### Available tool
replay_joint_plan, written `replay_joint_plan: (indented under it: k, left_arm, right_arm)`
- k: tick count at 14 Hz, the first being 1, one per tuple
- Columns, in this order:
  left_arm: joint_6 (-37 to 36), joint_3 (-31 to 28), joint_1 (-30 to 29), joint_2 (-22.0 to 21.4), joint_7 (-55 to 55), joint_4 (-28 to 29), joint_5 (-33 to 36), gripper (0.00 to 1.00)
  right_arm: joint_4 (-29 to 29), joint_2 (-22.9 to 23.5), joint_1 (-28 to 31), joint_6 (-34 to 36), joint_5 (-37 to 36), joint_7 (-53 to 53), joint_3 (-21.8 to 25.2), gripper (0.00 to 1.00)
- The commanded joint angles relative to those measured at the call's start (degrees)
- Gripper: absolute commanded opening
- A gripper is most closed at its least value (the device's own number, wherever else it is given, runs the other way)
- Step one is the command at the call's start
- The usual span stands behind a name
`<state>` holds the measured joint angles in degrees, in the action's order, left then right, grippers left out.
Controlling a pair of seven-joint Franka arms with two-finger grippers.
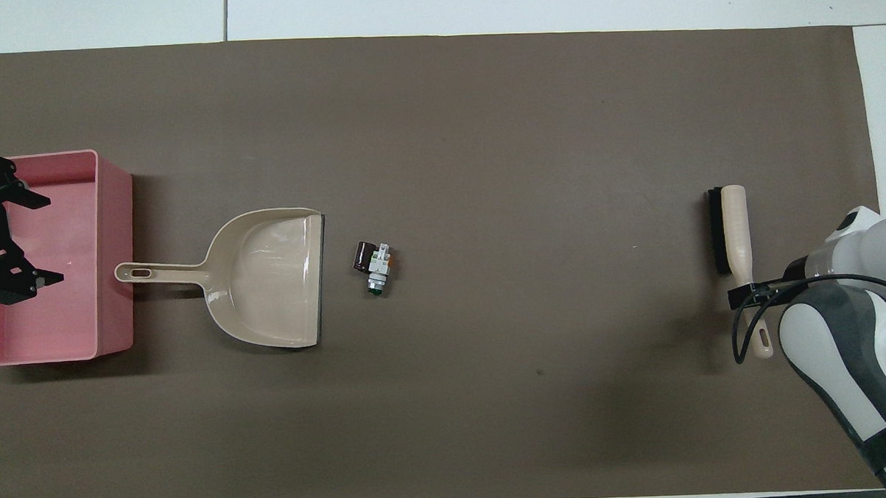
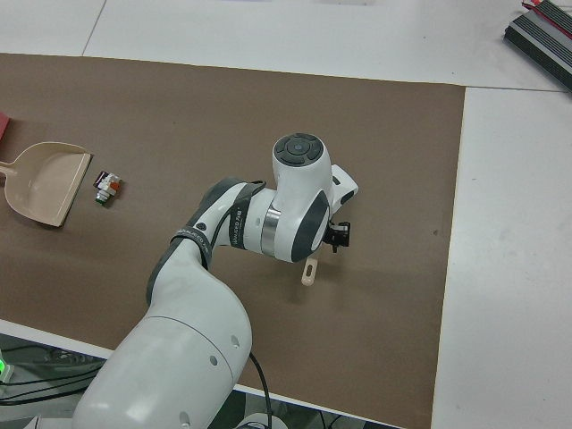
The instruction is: Clean e-waste and dump in bin
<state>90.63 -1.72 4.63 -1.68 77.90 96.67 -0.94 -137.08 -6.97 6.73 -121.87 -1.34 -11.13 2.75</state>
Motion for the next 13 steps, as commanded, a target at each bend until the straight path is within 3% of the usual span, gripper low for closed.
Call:
replay_joint_plan:
  k: [1, 6, 10, 13]
  left_arm:
    - [6.55, -0.21, 1.79, -2.62, 2.17, 7.81, 0.41, 0.97]
    - [18.68, -0.03, 2.49, -2.1, 1.73, 18.71, 3.22, 0.96]
    - [30.98, -0.03, 2.58, -1.57, 1.12, 27.68, 4.11, 0.96]
    - [38.28, 0.05, 3.11, -1.31, -0.55, 33.39, 4.11, 0.96]
  right_arm:
    - [-0.73, -0.15, 1.18, -1.18, 0.72, -1.97, -0.37, 0.8]
    - [-2.4, -0.67, 1.09, -1.35, 0.72, -1.97, -0.37, 0.63]
    - [-2.58, -0.85, 1.0, -1.01, 0.72, -1.97, -0.46, 0.61]
    - [-2.58, -0.85, 1.0, -0.83, 0.72, -2.06, -0.46, 0.5]
